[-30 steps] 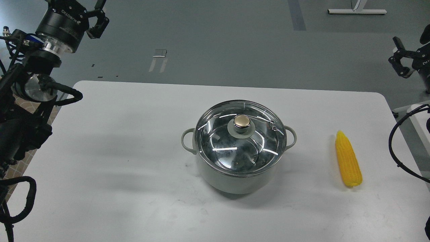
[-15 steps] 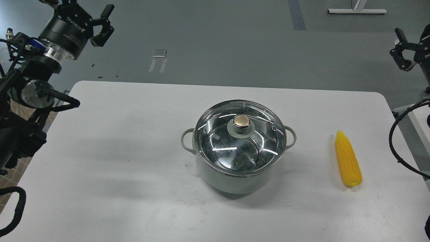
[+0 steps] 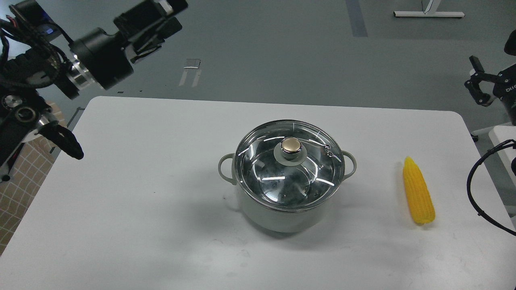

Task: Open pot and put corn in
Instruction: 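Reach the left gripper over the pot and grasp the lid's brass knob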

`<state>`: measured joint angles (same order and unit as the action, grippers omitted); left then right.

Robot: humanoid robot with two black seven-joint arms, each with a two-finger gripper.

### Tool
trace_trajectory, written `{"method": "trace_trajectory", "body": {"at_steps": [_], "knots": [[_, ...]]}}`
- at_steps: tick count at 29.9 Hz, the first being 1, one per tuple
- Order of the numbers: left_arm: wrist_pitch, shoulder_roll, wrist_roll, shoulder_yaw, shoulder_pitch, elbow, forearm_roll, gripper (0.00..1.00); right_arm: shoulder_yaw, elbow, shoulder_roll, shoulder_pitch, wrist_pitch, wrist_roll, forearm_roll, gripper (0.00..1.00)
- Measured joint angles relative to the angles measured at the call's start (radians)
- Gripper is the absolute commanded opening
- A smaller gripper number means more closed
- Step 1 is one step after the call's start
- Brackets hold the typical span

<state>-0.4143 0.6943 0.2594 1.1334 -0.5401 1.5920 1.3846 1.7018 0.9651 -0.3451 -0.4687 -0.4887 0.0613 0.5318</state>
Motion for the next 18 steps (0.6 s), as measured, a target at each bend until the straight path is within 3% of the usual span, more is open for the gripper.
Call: {"method": "trace_trajectory", "body": {"at_steps": [6, 18], "knots": [[0.006, -0.036, 0.004, -0.183, -0.063, 0.106, 0.448, 0.92, 0.006, 0.001, 0.0, 0.002, 0.0, 0.0, -0.001, 1.0], [0.073, -0.26, 0.004, -0.413, -0.123, -0.019, 0.794, 0.85, 0.026, 0.003, -0.003, 0.003, 0.0, -0.001, -0.001, 1.0]]}}
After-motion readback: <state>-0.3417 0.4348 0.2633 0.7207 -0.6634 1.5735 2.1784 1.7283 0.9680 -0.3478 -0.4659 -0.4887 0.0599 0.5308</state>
